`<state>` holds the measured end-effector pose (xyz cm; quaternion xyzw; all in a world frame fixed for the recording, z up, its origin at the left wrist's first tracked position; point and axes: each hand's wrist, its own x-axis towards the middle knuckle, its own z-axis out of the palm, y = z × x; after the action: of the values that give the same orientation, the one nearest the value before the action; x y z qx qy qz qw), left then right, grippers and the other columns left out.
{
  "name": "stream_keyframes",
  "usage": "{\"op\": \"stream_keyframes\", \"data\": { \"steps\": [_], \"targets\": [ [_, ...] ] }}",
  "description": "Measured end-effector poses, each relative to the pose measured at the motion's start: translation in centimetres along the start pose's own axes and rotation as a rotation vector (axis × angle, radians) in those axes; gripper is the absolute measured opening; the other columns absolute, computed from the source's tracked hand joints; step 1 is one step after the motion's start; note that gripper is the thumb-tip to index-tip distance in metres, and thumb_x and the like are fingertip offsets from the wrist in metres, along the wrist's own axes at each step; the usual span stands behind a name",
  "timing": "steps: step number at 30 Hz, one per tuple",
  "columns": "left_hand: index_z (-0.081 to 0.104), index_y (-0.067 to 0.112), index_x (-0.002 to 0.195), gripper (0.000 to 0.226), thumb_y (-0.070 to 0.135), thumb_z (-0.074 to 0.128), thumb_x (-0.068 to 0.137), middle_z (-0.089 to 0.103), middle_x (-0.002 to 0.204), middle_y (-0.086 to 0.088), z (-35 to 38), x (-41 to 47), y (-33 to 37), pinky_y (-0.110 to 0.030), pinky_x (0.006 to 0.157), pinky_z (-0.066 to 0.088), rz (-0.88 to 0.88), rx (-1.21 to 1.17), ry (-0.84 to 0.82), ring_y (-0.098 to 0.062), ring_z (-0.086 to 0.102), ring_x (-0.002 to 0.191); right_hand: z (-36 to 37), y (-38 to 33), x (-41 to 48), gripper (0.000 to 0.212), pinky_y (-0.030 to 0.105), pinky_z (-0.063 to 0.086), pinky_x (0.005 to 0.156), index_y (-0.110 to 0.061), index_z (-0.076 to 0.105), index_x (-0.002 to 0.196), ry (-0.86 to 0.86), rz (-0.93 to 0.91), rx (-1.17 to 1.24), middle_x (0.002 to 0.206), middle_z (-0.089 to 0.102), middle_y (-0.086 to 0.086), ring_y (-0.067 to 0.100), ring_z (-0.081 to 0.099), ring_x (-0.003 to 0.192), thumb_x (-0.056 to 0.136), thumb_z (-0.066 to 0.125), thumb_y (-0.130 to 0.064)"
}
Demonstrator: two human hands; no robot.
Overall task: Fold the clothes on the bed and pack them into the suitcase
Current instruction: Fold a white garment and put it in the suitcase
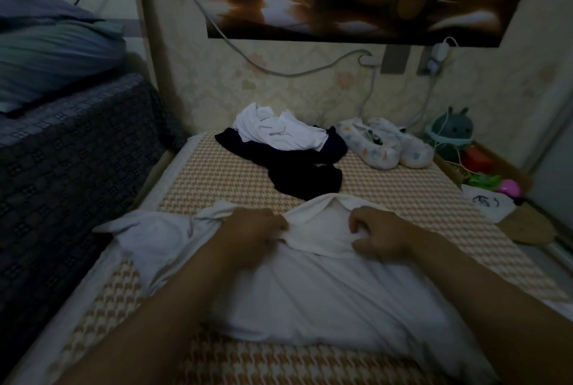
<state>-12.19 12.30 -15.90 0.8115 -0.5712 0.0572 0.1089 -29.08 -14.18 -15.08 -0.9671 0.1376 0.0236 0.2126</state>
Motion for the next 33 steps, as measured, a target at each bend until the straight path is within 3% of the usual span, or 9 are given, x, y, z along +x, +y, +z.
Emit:
{"op": "stream_keyframes", "data": {
  "steps": [5,8,11,14,17,23,27,31,33],
  "targets": [
    [0.071,0.014,0.072,0.031,0.028,0.044,0.069,0.066,0.069,-0.005,-0.4,1.1,-0.5,-0.028,0.05,0.054,0.034,0.027,0.119,-0.022,0.067,0.058,-2.4,2.7,-2.0,0.037,0.023,0.042,0.089,-0.034,0.06,0.112,-0.036,0.03,-0.338,0.11,0.052,-0.018,0.011,0.054,0.104,0.078,0.063,-0.048],
    [0.065,0.006,0.09,0.042,0.026,0.03,0.081,0.064,0.089,-0.015,-1.1,2.3,-0.3,-0.04,0.068,0.051,-0.173,0.036,0.359,-0.032,0.064,0.078,-3.1,4.0,-2.3,0.025,0.03,0.048,0.069,-0.018,0.069,0.08,0.266,0.074,-0.34,0.08,0.066,-0.002,0.021,0.06,0.077,0.08,0.049,-0.033],
    [0.06,0.002,0.106,0.035,0.02,0.032,0.095,0.063,0.101,-0.02,-2.0,5.2,-1.4,-0.041,0.076,0.046,-0.456,0.023,0.43,-0.036,0.061,0.09,-3.4,4.4,-1.3,0.024,0.034,0.042,0.061,-0.012,0.059,0.069,0.61,0.158,0.07,0.067,0.061,0.006,0.028,0.058,0.068,0.084,0.05,-0.027],
    [0.056,0.003,0.102,0.015,0.005,0.045,0.092,0.061,0.098,-0.02,-2.2,7.8,-0.9,-0.045,0.076,0.045,-0.562,0.124,0.397,-0.037,0.058,0.089,-3.1,4.8,0.5,0.016,0.034,0.041,0.075,-0.009,0.065,0.101,0.799,0.173,0.015,0.096,0.063,0.013,0.032,0.058,0.091,0.089,0.053,-0.008],
    [0.054,0.006,0.108,0.025,0.002,0.052,0.083,0.055,0.108,-0.018,-1.1,8.4,0.0,-0.044,0.083,0.04,-0.614,0.254,0.317,-0.037,0.052,0.101,-1.6,5.3,1.0,0.039,0.042,0.04,0.087,-0.009,0.058,0.125,0.698,0.209,-0.183,0.117,0.055,0.018,0.035,0.051,0.106,0.085,0.059,-0.007],
    [0.054,0.023,0.079,0.011,0.012,0.054,0.077,0.052,0.076,0.005,1.3,5.4,6.2,-0.029,0.05,0.036,-0.01,-0.014,0.289,-0.015,0.05,0.061,-1.6,3.3,-1.9,0.015,0.028,0.037,0.069,-0.012,0.057,0.099,0.477,0.295,-0.15,0.107,0.06,0.008,0.025,0.059,0.096,0.094,0.047,-0.021],
    [0.044,0.027,0.073,0.018,0.037,0.057,0.08,0.048,0.07,0.012,1.5,1.7,9.5,-0.018,0.056,0.036,-0.002,-0.184,0.167,-0.004,0.044,0.062,-2.4,0.6,-6.1,0.056,0.033,0.036,0.101,-0.014,0.046,0.139,0.1,0.478,-0.282,0.14,0.05,0.008,0.024,0.049,0.125,0.097,0.038,-0.051],
    [0.053,0.029,0.074,0.03,0.059,0.052,0.077,0.048,0.08,0.013,2.0,-1.6,10.0,-0.024,0.066,0.042,0.07,-0.106,-0.011,-0.003,0.044,0.076,-2.7,-1.4,-9.7,0.05,0.033,0.04,0.099,-0.017,0.056,0.126,-0.262,0.626,-0.418,0.118,0.061,0.003,0.021,0.057,0.108,0.089,0.048,-0.05],
    [0.054,0.026,0.078,0.031,0.056,0.047,0.081,0.046,0.085,0.011,2.6,-3.0,10.1,-0.027,0.07,0.042,0.116,-0.123,-0.006,-0.007,0.042,0.081,-1.6,-0.6,-10.6,0.044,0.028,0.044,0.089,-0.013,0.058,0.122,-0.213,0.603,-0.343,0.113,0.061,0.005,0.02,0.058,0.102,0.088,0.055,-0.041]
  ]
}}
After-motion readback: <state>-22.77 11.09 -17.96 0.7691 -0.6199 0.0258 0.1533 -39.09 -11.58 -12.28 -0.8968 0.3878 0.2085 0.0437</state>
